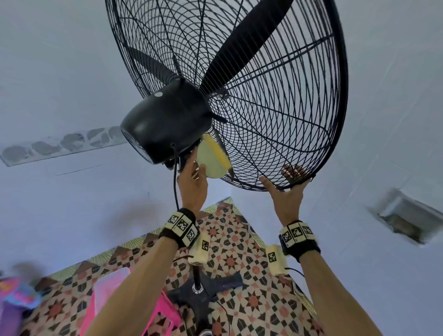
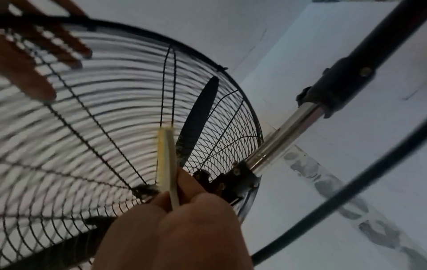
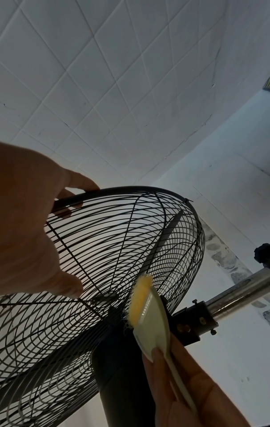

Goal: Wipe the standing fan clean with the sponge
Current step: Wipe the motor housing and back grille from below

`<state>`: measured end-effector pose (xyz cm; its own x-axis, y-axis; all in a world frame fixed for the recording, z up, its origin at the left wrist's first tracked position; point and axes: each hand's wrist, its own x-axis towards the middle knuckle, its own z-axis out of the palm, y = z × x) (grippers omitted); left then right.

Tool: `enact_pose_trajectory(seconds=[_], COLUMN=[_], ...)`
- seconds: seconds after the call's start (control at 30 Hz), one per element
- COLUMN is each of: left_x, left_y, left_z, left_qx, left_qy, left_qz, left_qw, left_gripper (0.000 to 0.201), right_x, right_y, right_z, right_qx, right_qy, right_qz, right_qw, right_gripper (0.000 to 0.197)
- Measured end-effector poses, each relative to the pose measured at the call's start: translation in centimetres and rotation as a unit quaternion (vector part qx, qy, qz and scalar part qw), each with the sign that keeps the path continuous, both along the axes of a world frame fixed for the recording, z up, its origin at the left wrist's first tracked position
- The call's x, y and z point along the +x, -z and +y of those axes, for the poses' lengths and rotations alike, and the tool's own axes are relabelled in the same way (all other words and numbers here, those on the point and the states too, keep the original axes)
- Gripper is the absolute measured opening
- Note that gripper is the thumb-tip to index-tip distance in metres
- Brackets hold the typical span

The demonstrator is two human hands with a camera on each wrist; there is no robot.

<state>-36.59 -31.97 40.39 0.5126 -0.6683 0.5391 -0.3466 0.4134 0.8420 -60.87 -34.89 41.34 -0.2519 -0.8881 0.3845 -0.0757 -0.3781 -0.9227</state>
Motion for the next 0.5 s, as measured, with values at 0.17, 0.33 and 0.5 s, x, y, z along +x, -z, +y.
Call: enact_pose_trajectory(seconds=[0.17,0.33,0.5], left_x=[-0.6,0.1,-2.5], left_y=[2.0,-0.1,2.4], left_z=[1.6,0.9,1.2], left_qx=[0.087,-0.019,0.027], left_qy=[0.065,-0.044,-0.004], left_qz=[-0.06,-0.008,-0.066], left_qw=[0.992,0.999,0.997], left_gripper=[0.044,0.048,0.05], right_x=[0.2,0.2,0.1], right_y=[0.1,0.1,0.3], right_z=[0.3,0.2,0.2], right_qx=[-0.003,0.006,0.01], right_qy=[0.008,0.004,0.015], right_qz=[0.006,0.01,0.014], right_qw=[1.0,1.0,1.0], right_gripper=[0.099,0.103,0.101])
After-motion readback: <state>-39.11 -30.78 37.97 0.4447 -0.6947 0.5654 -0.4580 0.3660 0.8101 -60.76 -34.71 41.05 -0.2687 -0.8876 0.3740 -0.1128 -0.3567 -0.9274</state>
